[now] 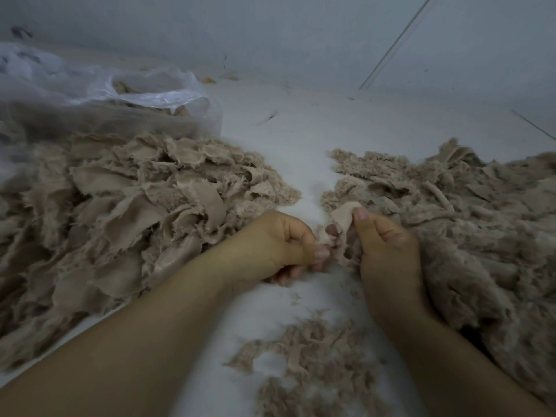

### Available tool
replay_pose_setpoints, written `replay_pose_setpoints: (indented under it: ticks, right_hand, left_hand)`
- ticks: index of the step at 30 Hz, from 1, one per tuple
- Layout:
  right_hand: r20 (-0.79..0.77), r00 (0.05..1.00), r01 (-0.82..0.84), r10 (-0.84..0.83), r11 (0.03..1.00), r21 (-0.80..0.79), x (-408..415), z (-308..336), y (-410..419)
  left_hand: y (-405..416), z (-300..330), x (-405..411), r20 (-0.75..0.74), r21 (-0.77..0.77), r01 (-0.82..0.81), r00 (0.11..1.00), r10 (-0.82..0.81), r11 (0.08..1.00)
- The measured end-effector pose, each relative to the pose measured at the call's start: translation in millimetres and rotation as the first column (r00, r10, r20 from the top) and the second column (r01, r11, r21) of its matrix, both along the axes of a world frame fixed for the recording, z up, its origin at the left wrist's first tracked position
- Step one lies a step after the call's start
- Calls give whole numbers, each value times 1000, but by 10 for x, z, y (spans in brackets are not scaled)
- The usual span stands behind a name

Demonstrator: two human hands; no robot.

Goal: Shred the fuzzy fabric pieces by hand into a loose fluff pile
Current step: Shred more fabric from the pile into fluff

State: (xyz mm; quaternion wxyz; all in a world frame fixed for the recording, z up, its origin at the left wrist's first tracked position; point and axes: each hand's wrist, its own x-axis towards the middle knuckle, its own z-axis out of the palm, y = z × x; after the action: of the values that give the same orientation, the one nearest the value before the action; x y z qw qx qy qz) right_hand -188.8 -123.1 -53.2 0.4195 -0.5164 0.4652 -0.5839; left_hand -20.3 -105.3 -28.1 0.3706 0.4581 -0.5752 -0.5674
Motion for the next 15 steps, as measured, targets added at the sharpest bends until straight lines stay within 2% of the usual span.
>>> replay_pose_setpoints:
  ticks: [2,5,8,10,13,15]
  right_hand:
    - [-28,999,-28,28,1000,-4,-2,-6,5]
    - [6,996,-91,91,996,5,13,12,24]
    - [7,995,-100,100,995,-1,9,12,26]
    - [27,993,-117,117,993,-3,17,25,27]
    - [93,994,-51,49,999,14,17,32,-4]
    - [108,994,-25,22,999,27,21,37,-11]
  left_hand:
    - [5,23,-29,-13,-14,-2,1000,2,1000]
    - [7,-15,-137,152,-141,-93,982,115,986]
    - [8,-102,-205,230,-212,-127,957,176,969]
    - [-3,-103,-165,137,-144,-165,973,185,976]
    - [-12,-64,-47,-186,6,-171,968,169,985]
    - [5,-58,10,-262,-15,-117,959,109,993]
